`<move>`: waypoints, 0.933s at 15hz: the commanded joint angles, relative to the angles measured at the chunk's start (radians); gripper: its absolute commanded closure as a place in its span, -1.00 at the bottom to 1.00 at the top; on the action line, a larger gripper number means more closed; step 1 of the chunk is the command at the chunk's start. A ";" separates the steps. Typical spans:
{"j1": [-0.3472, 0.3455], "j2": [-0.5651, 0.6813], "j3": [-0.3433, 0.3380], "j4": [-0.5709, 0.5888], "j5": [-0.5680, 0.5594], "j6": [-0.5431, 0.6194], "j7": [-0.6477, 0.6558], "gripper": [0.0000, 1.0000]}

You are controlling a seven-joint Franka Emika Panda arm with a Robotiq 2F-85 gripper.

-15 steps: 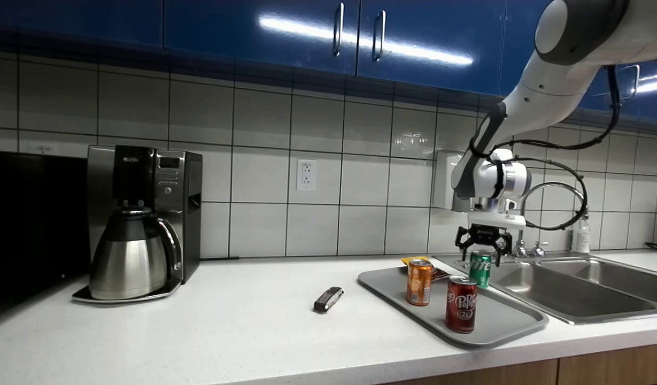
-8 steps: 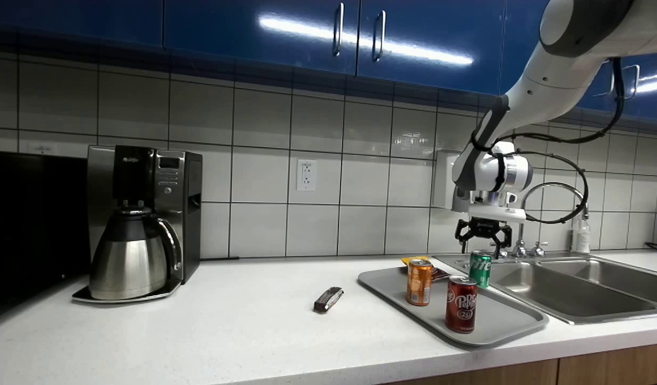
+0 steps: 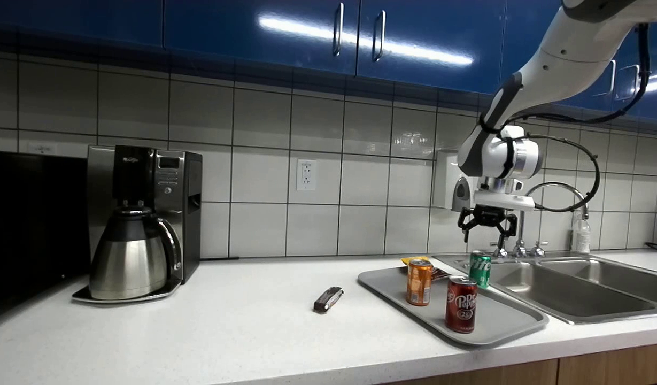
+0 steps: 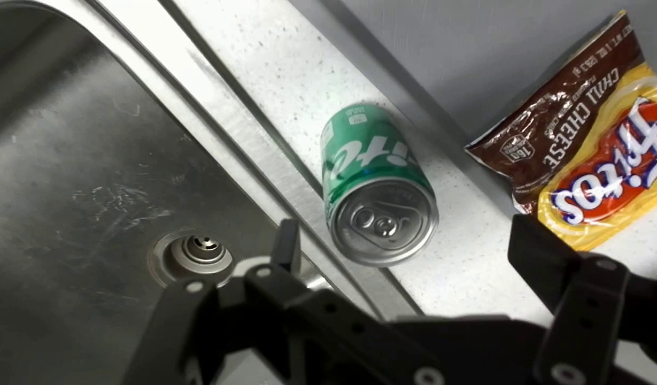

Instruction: Remove the cans from the tray and then put them on the counter

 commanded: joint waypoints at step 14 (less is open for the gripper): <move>0.117 -0.317 0.066 -0.329 -0.067 0.037 -0.018 -1.00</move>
